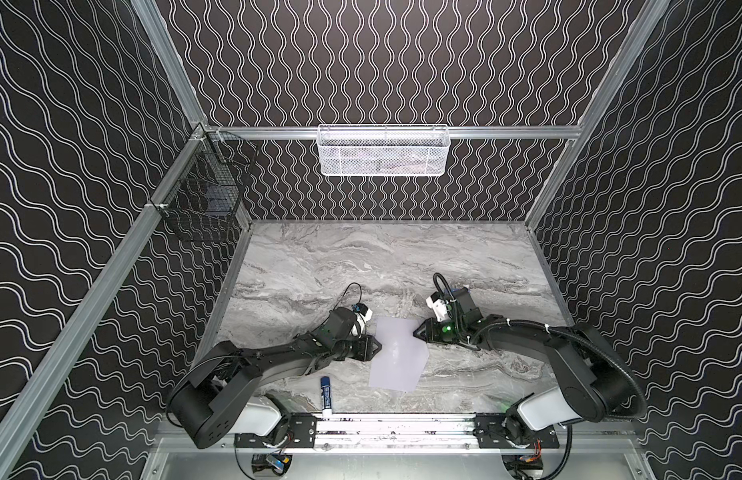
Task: Place the letter into the envelope and seal it
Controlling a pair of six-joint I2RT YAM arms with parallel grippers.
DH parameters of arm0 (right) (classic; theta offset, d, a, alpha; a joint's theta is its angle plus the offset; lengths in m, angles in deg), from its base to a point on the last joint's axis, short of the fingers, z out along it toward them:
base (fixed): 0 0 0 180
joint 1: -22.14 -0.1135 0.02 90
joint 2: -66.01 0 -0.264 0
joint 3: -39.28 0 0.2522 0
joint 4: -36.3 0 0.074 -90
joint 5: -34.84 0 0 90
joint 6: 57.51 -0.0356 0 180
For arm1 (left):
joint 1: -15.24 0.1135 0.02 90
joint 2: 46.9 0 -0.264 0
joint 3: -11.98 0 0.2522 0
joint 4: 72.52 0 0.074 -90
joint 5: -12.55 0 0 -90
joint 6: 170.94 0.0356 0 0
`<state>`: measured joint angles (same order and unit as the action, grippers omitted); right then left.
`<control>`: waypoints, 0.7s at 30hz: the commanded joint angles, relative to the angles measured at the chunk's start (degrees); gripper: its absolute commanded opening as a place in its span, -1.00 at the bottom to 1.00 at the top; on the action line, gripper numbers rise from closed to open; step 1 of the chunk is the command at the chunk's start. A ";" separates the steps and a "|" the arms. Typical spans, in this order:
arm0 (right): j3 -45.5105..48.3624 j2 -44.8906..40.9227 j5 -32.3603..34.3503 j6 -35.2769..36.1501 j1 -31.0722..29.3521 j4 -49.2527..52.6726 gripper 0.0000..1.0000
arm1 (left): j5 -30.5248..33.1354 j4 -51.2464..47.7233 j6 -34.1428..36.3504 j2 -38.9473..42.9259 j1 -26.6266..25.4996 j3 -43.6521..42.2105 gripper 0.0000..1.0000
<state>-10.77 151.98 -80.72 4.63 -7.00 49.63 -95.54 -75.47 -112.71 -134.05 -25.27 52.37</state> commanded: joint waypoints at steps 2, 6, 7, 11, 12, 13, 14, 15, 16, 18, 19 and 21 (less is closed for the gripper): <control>-4.63 -3.24 2.31 1.30 0.13 7.35 -0.21 | 0.74 -1.89 -0.88 2.29 -0.26 2.19 -0.04; -7.49 -5.51 2.62 2.23 1.54 10.75 -0.15 | 1.31 -5.00 0.40 4.32 -0.45 5.02 0.08; -7.69 -6.18 2.78 2.44 2.54 11.36 -0.13 | 1.22 -5.47 0.85 4.45 -0.52 5.89 0.10; -6.57 -9.66 1.75 3.42 10.34 11.75 -0.07 | 1.43 -7.02 2.10 2.92 -1.05 11.22 0.36; -6.07 -10.30 0.87 3.71 12.82 11.55 -0.04 | 1.60 -7.36 2.43 1.96 -1.35 12.96 0.48; -5.51 -10.74 -0.03 3.69 15.43 11.06 -0.01 | 1.61 -7.40 2.70 0.89 -1.58 14.51 0.56; -4.84 -11.03 -1.00 3.62 18.55 10.53 0.02 | 0.99 -7.23 3.14 -0.68 -1.74 16.50 0.59; -4.25 -11.09 -2.20 3.60 21.39 9.72 0.03 | 0.22 -7.20 3.58 -2.22 -1.76 18.39 0.60; -3.49 -10.94 -4.02 3.58 24.80 8.35 0.04 | -0.62 -7.13 3.98 -4.44 -1.86 20.74 0.60; -2.47 -9.87 -7.34 2.83 30.46 5.36 0.04 | -2.36 -7.44 4.25 -9.00 -2.02 25.55 0.59; -2.25 -8.77 -9.38 2.65 33.11 3.95 0.05 | -3.36 -7.42 4.26 -11.63 -2.09 28.20 0.58; -2.26 -6.48 -11.52 2.37 36.43 1.93 0.05 | -5.08 -7.28 3.83 -16.19 -2.28 32.78 0.56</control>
<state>-13.18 143.85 -86.49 7.60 26.39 56.21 -97.46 -83.47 -110.28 -146.45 -27.26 81.22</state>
